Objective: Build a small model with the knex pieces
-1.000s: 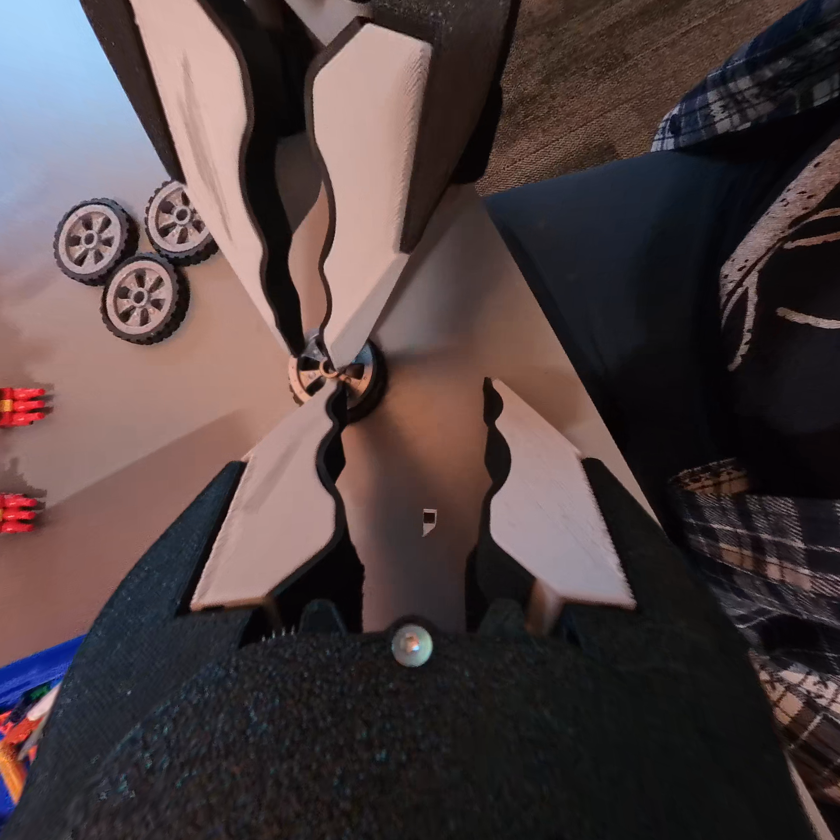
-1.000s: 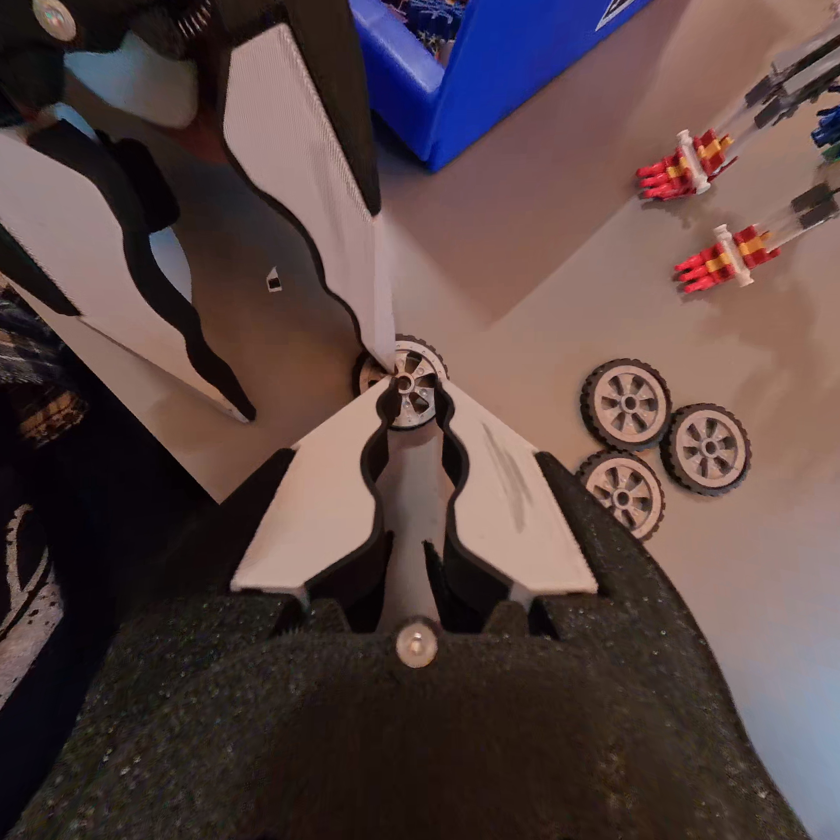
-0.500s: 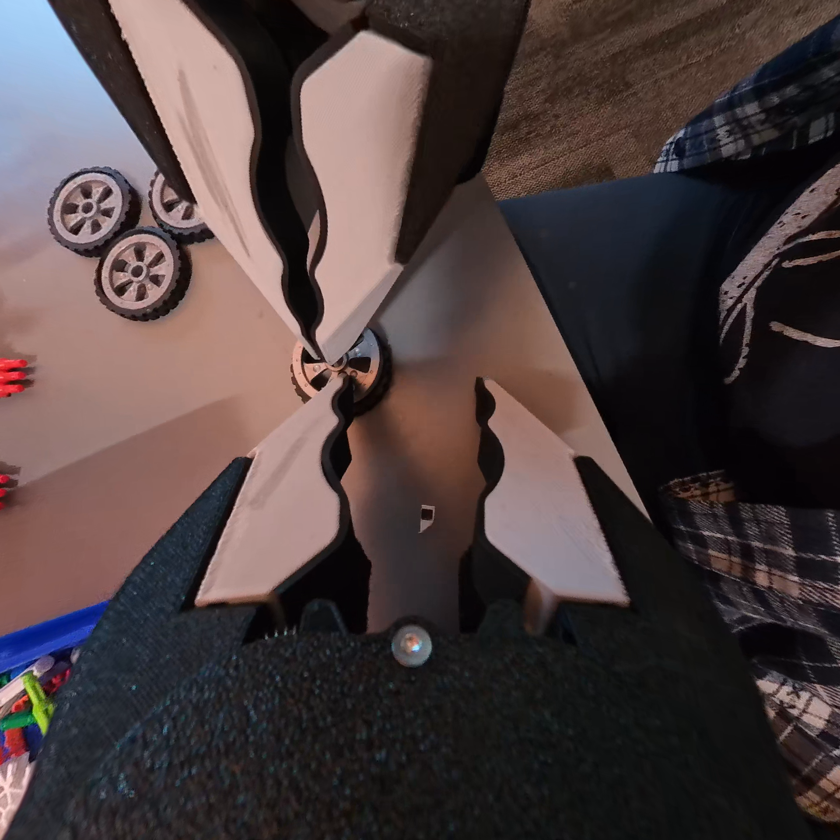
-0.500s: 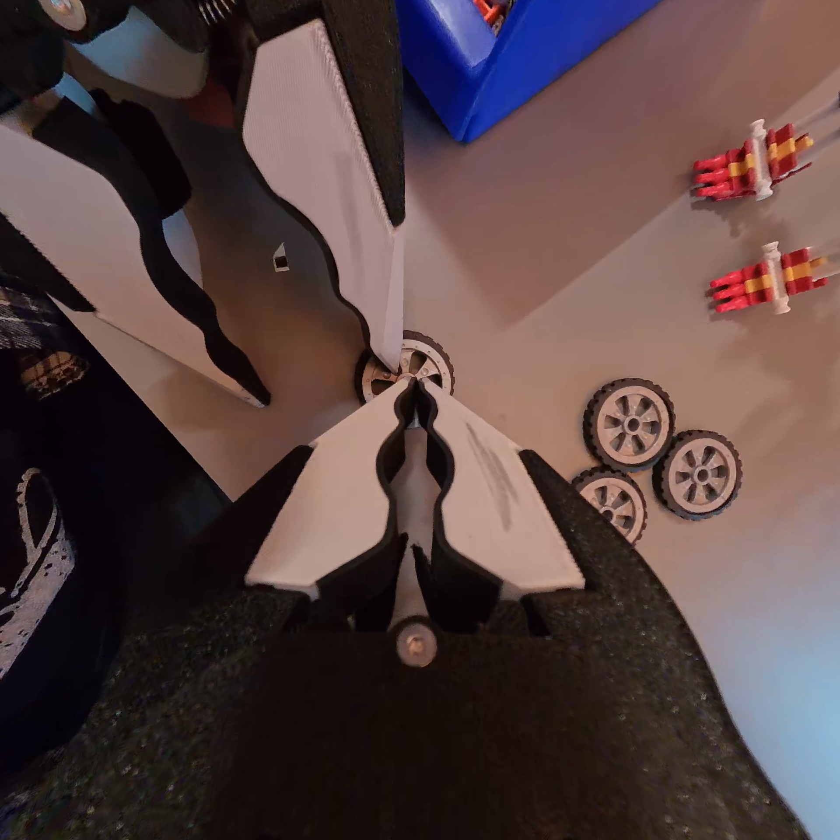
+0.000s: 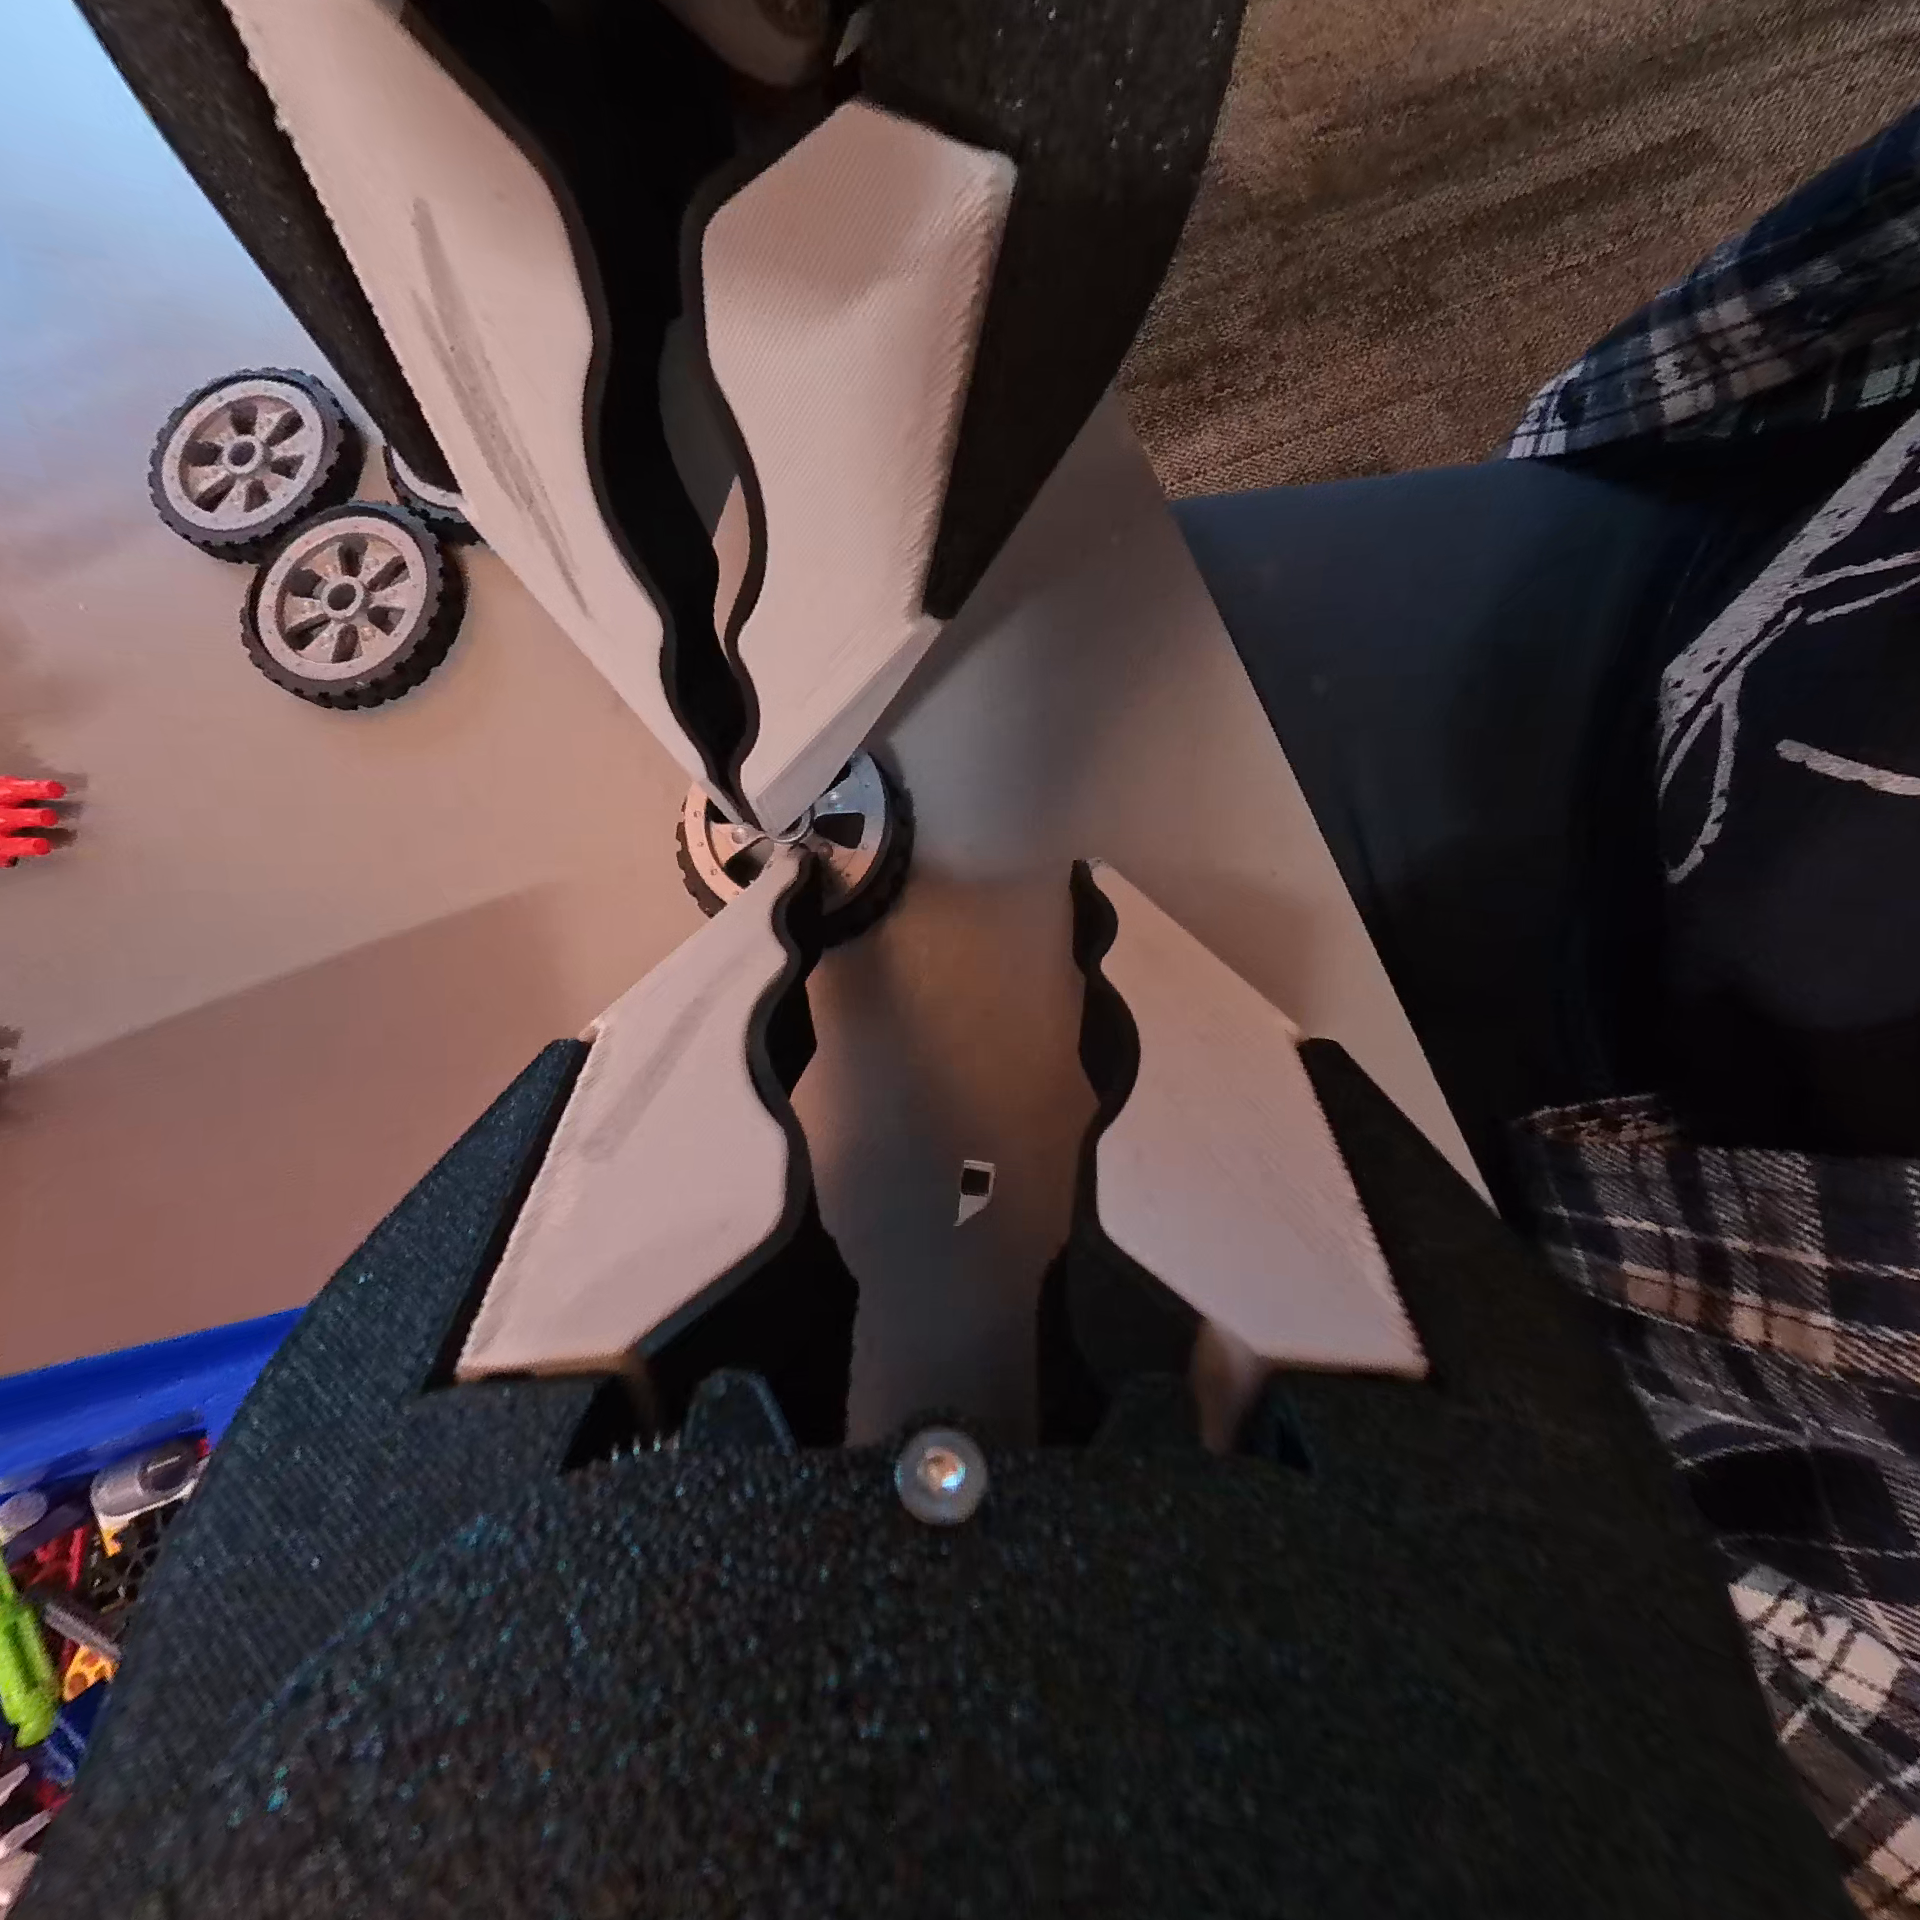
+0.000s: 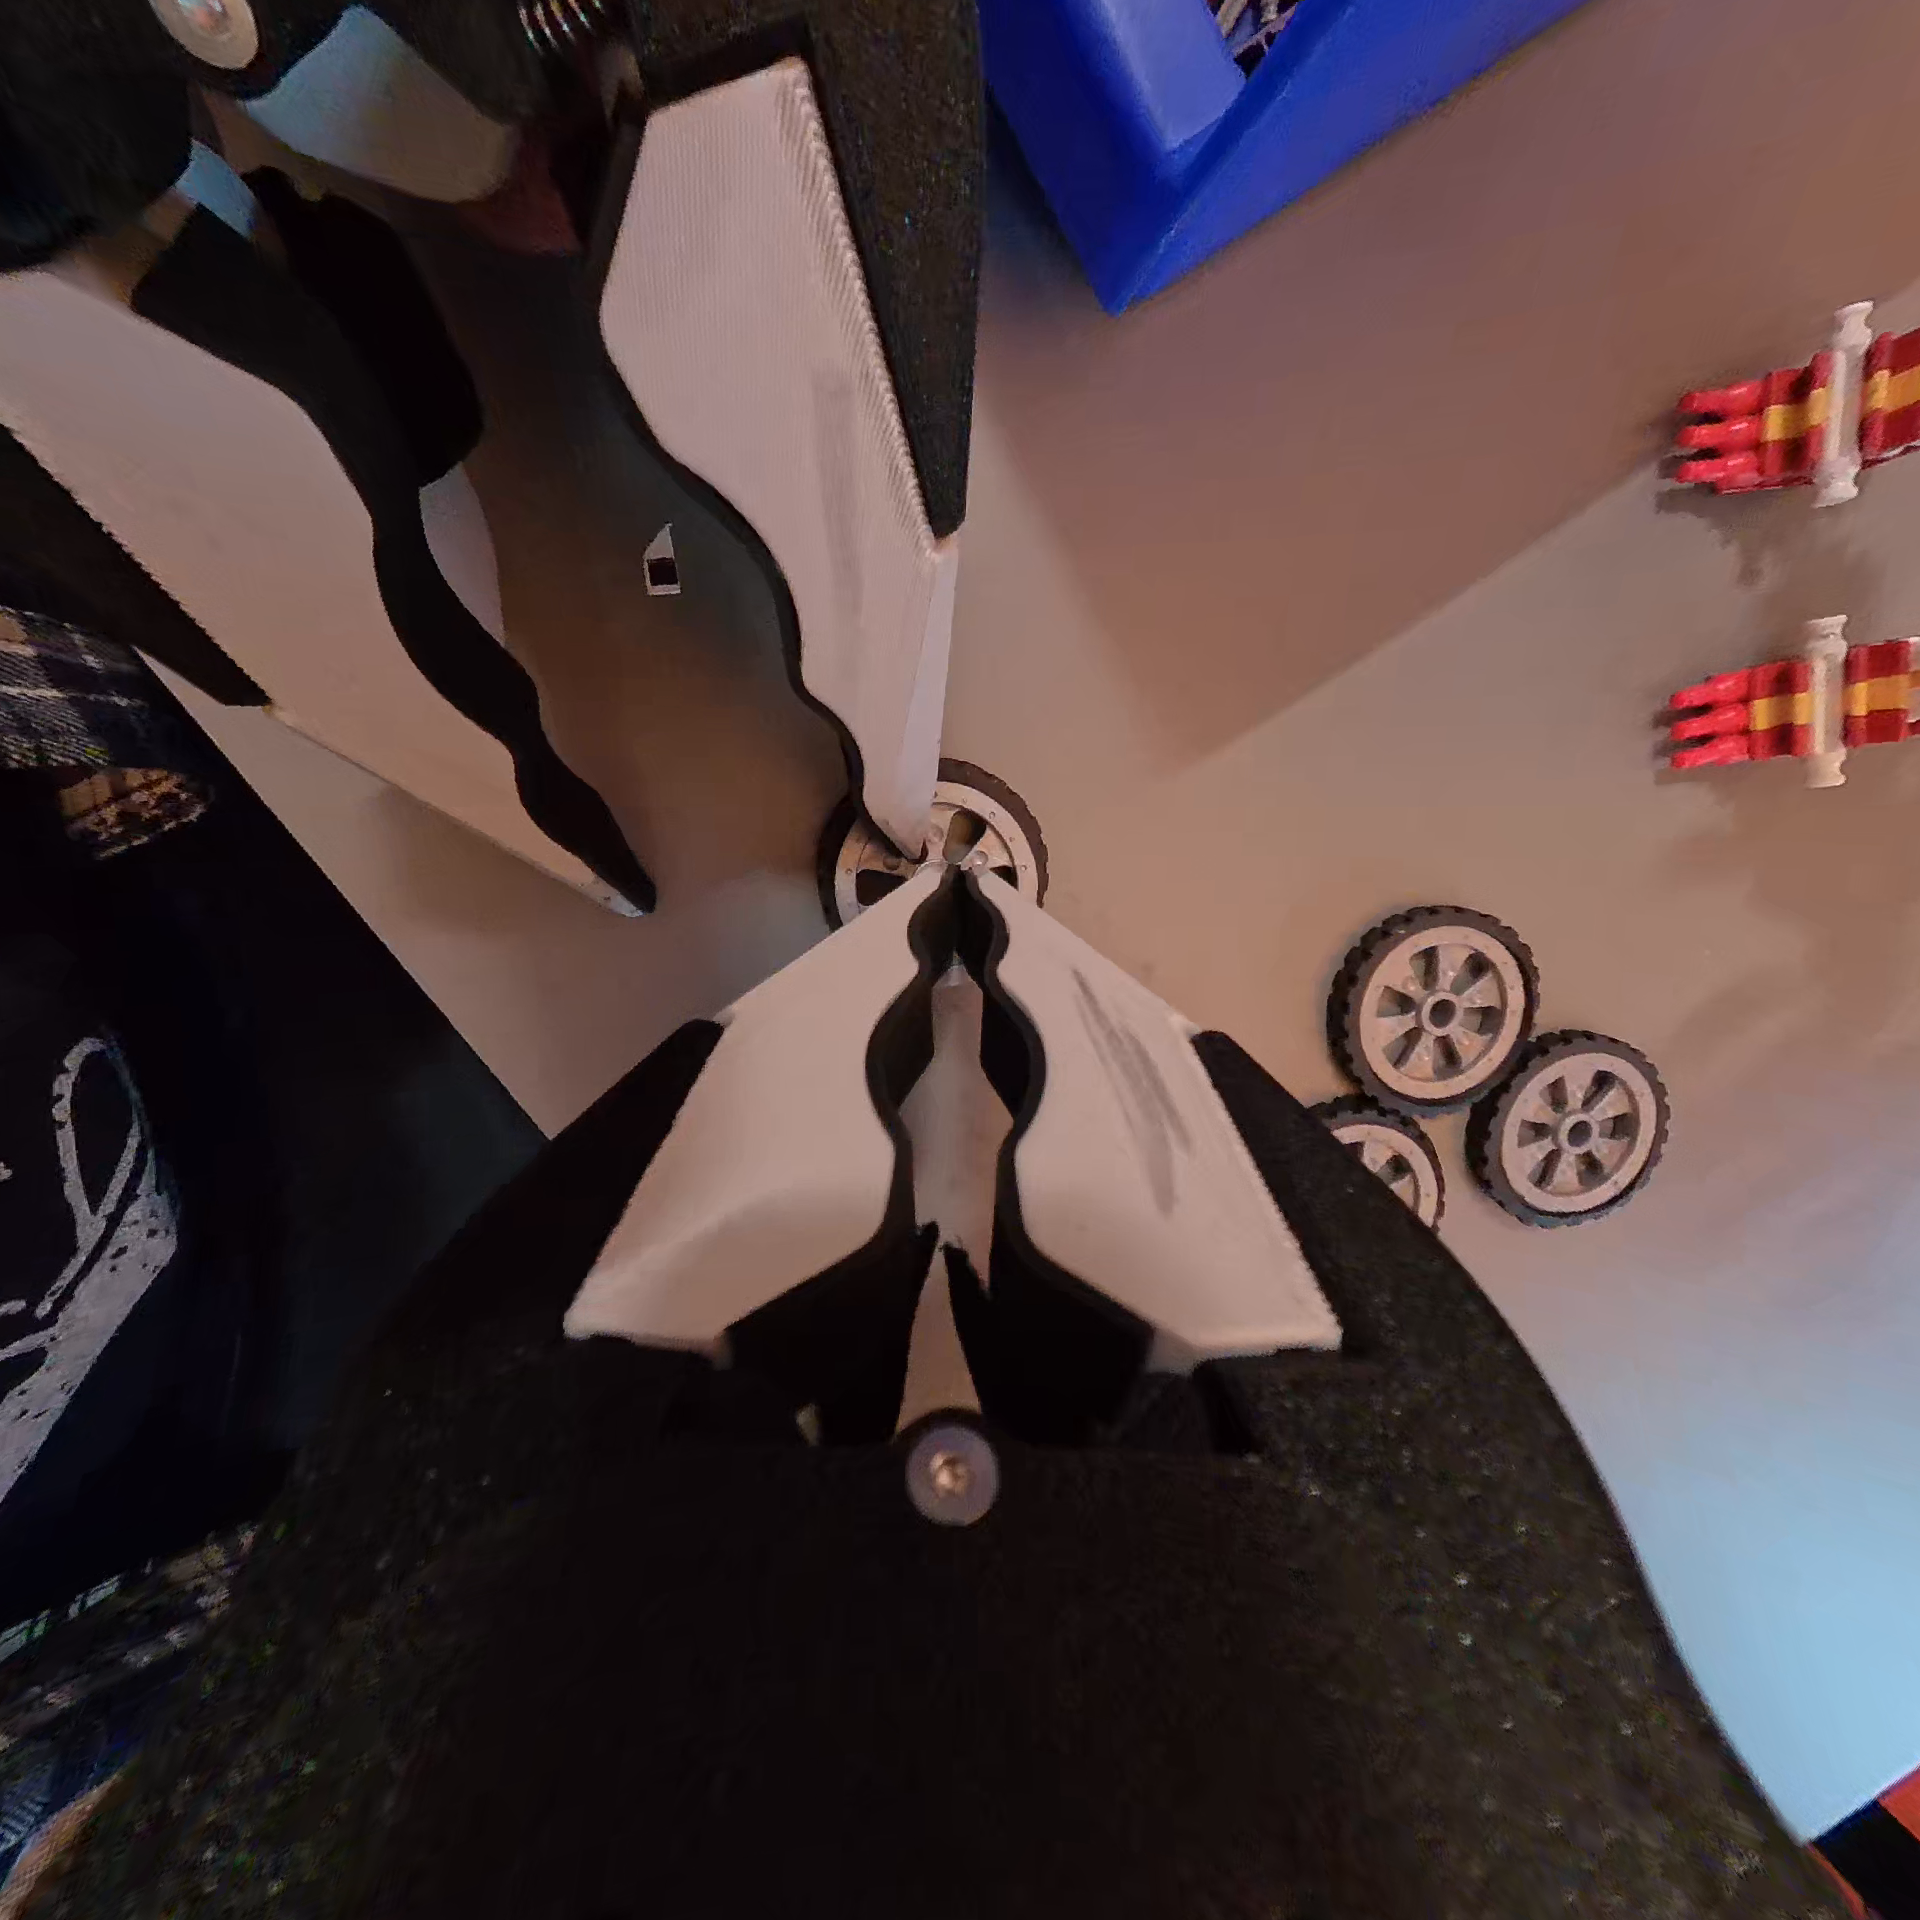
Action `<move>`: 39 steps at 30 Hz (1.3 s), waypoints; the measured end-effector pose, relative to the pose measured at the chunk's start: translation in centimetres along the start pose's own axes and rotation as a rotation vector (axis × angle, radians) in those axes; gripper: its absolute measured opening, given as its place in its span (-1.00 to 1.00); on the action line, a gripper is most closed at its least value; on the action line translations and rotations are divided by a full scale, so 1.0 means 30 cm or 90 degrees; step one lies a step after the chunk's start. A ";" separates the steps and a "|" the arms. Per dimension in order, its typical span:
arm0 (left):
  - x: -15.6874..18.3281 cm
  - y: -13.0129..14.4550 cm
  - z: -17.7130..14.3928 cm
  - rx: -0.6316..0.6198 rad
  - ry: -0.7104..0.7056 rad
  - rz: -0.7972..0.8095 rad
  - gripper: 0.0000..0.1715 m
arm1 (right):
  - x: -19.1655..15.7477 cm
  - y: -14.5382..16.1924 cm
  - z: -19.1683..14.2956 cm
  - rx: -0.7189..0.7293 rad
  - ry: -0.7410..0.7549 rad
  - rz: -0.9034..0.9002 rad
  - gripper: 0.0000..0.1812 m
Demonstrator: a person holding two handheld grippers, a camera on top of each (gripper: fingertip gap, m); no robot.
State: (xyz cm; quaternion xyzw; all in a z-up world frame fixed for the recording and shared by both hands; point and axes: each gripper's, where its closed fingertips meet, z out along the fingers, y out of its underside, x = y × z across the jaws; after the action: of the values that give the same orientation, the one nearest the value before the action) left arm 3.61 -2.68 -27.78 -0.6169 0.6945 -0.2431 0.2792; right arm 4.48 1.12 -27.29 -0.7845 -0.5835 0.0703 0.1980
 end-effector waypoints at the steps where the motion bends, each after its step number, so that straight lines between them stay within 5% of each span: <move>1: -0.001 0.000 0.000 0.001 0.001 -0.002 -0.45 | 0.000 0.000 0.001 0.005 -0.003 0.004 -1.00; 9: -0.012 0.000 -0.001 0.010 -0.007 -0.008 -0.53 | 0.004 -0.006 -0.007 0.123 -0.015 0.080 -0.99; 12: -0.012 0.001 -0.001 0.010 -0.011 -0.008 -0.52 | 0.013 -0.016 -0.042 0.172 -0.030 0.116 -0.72; 39: -0.007 0.002 -0.001 0.010 -0.003 -0.015 -0.53 | 0.006 0.026 -0.008 0.054 0.007 0.025 -0.82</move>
State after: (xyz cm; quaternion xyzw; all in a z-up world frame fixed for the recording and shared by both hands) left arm 3.56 -2.45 -27.78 -0.6232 0.6849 -0.2502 0.2827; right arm 5.30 1.04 -27.35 -0.7872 -0.5632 0.0944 0.2329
